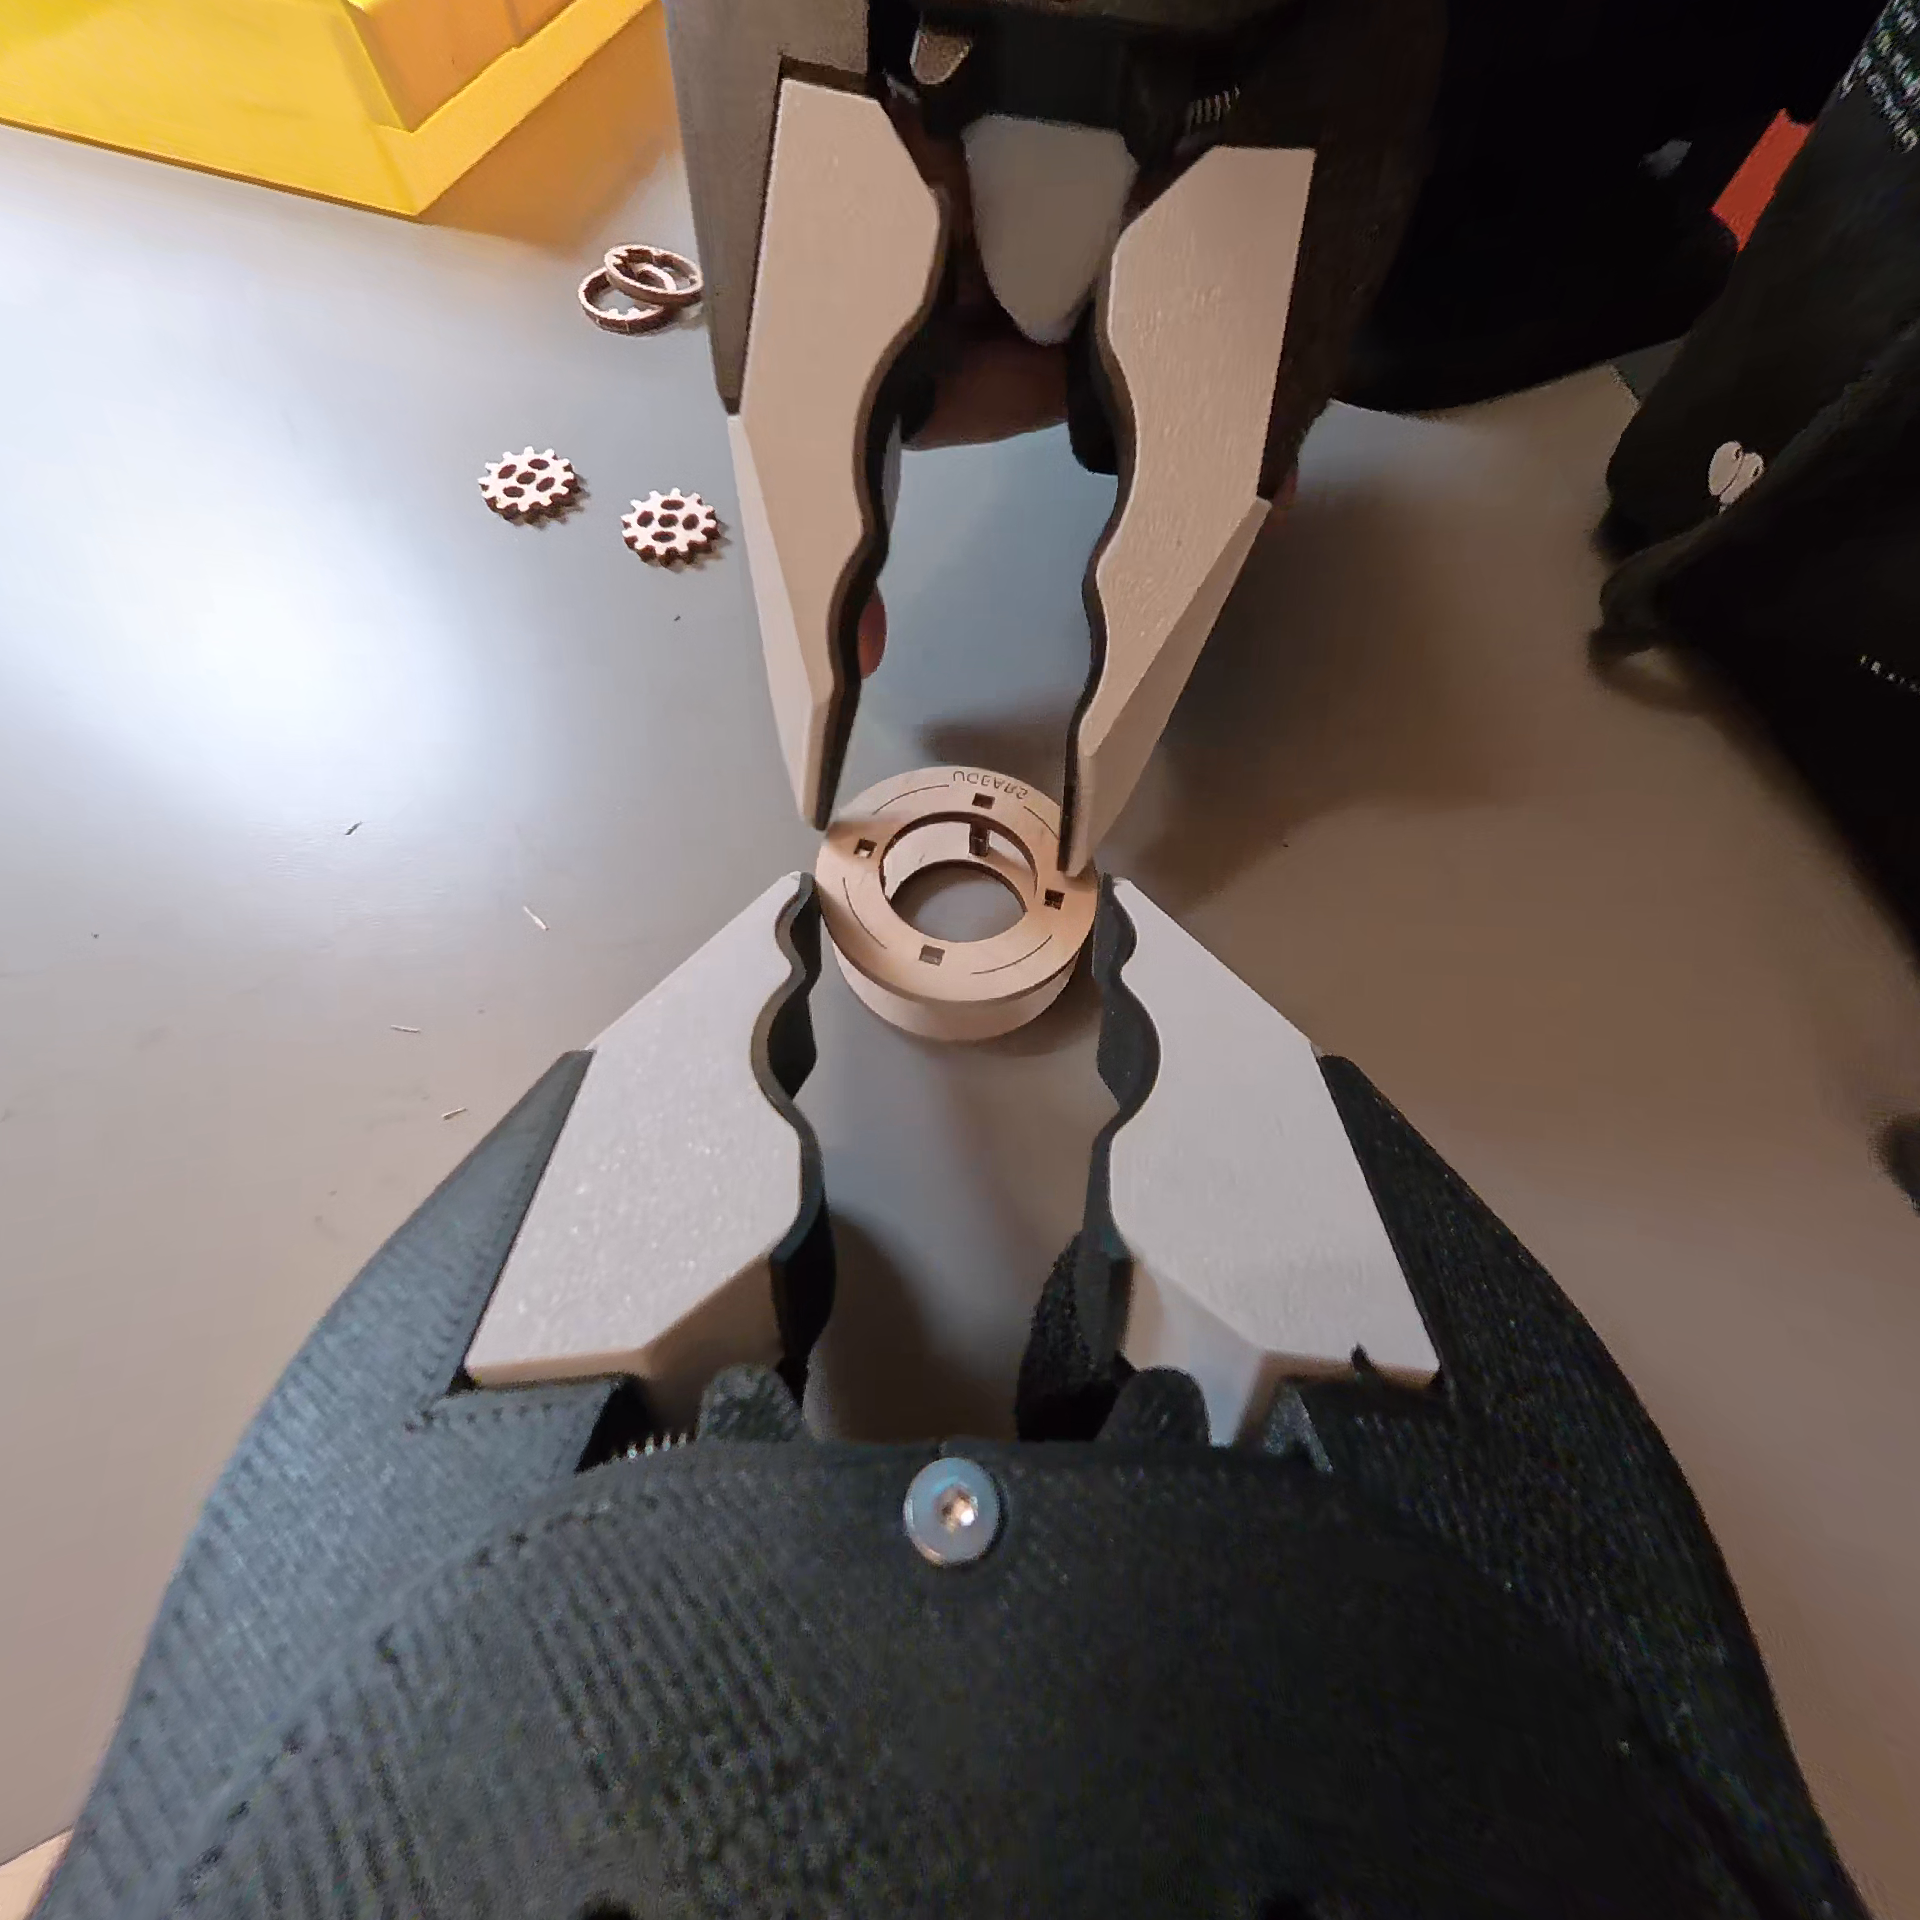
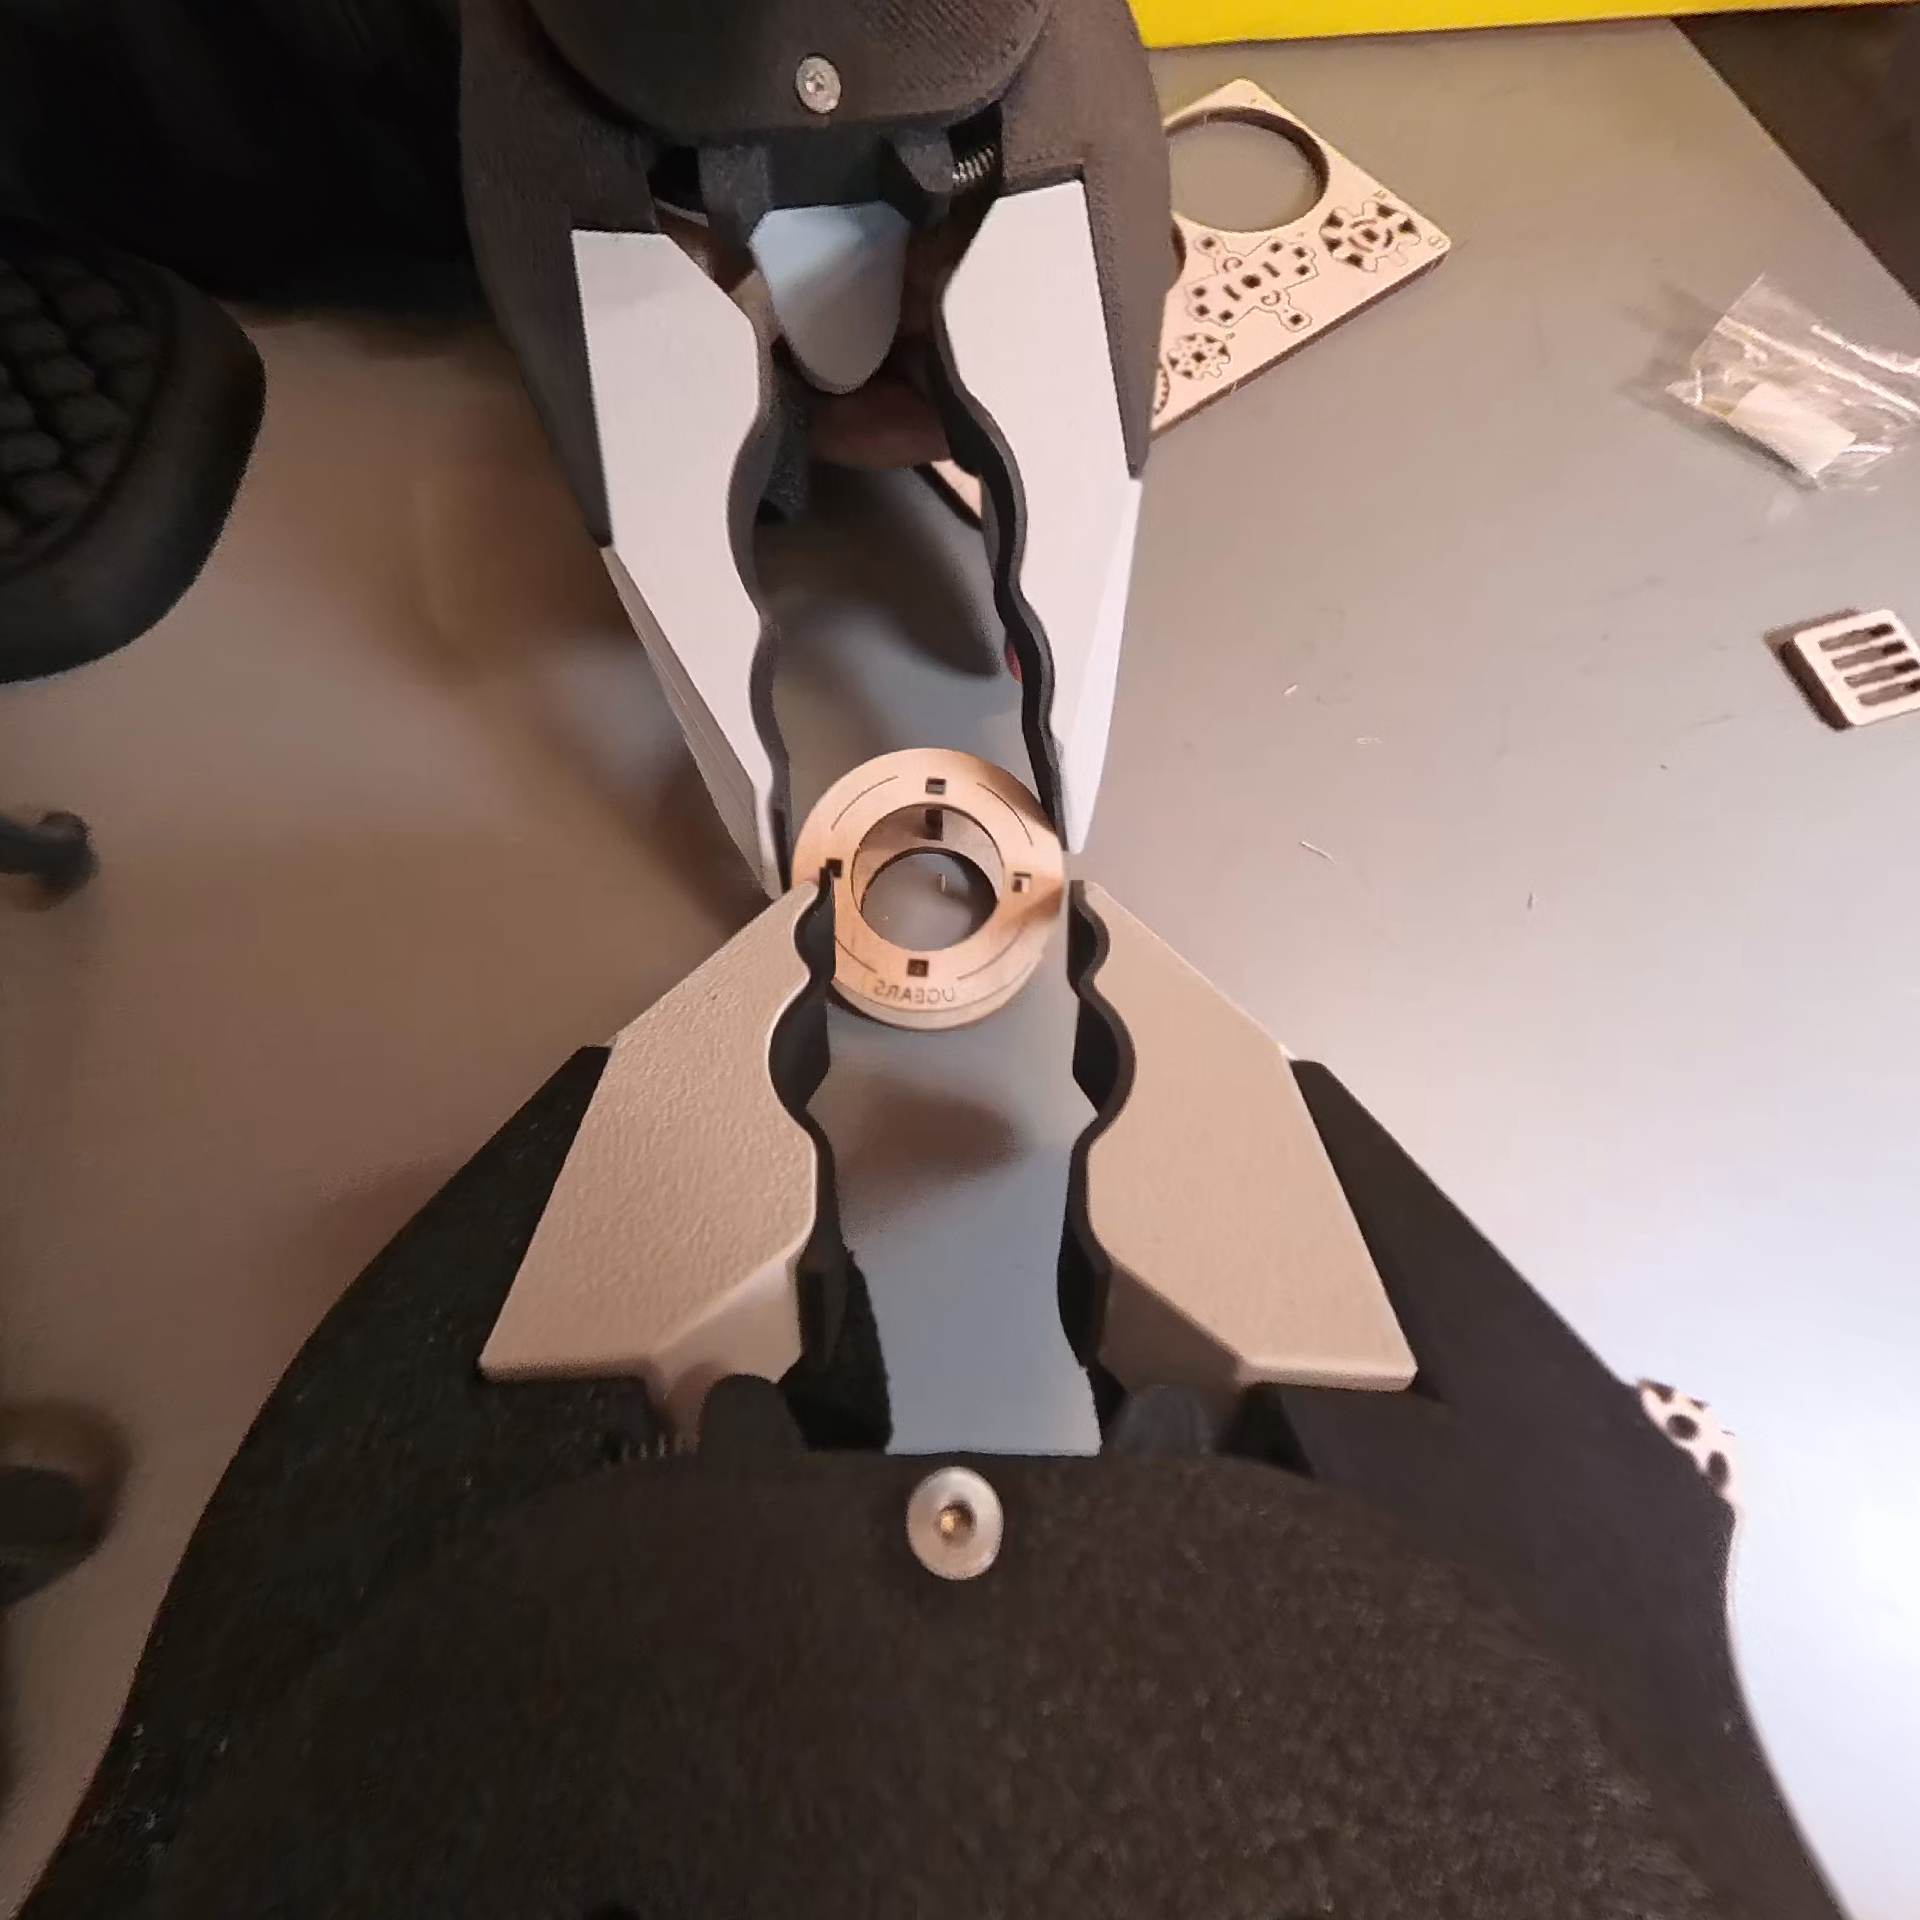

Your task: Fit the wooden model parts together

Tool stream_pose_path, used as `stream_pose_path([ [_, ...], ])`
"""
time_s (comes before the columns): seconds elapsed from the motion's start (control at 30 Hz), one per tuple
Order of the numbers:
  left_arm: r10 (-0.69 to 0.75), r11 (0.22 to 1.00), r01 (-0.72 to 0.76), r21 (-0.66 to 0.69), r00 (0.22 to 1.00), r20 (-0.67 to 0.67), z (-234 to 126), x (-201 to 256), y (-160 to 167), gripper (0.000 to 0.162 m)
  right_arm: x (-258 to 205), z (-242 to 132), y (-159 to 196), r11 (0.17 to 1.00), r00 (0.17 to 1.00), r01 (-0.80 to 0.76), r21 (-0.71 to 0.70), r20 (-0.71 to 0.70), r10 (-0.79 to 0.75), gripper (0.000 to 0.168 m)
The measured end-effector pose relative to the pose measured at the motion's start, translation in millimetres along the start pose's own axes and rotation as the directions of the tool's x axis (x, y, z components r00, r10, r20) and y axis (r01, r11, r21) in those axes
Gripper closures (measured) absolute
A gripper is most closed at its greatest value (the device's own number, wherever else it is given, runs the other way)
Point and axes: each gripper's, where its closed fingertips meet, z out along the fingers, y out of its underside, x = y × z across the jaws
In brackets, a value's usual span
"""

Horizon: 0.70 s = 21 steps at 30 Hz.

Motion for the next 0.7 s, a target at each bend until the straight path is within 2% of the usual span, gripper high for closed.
stream_pose_path([
  [0.2,-0.012,1.000,0.013,-0.009,1.000,0.013,0.3,1.1,-0.1,0.110,-3.3,-1.3,3.2,0.998,0.997,-0.053,0.035,0.056,0.051,0.124],
  [0.33,-0.016,1.000,0.017,-0.010,0.999,0.030,-0.3,2.1,-0.1,0.110,-8.8,1.3,2.8,0.999,0.998,-0.019,0.027,0.066,0.018,0.115],
  [0.53,-0.036,0.999,0.036,0.000,0.998,0.053,-1.9,1.9,1.2,0.110,-8.2,2.7,1.7,1.000,0.998,0.006,0.030,0.060,-0.008,0.115],
  [0.63,-0.046,0.999,0.046,0.011,0.997,0.054,-5.4,2.3,1.2,0.099,-6.2,1.9,3.0,0.999,0.998,0.036,0.018,0.051,-0.037,0.117],
  [0.7,-0.060,0.998,0.058,0.024,0.997,0.052,-11.1,2.1,0.5,0.098,-6.2,1.2,0.6,0.999,0.998,0.039,0.020,0.056,-0.040,0.117],
])
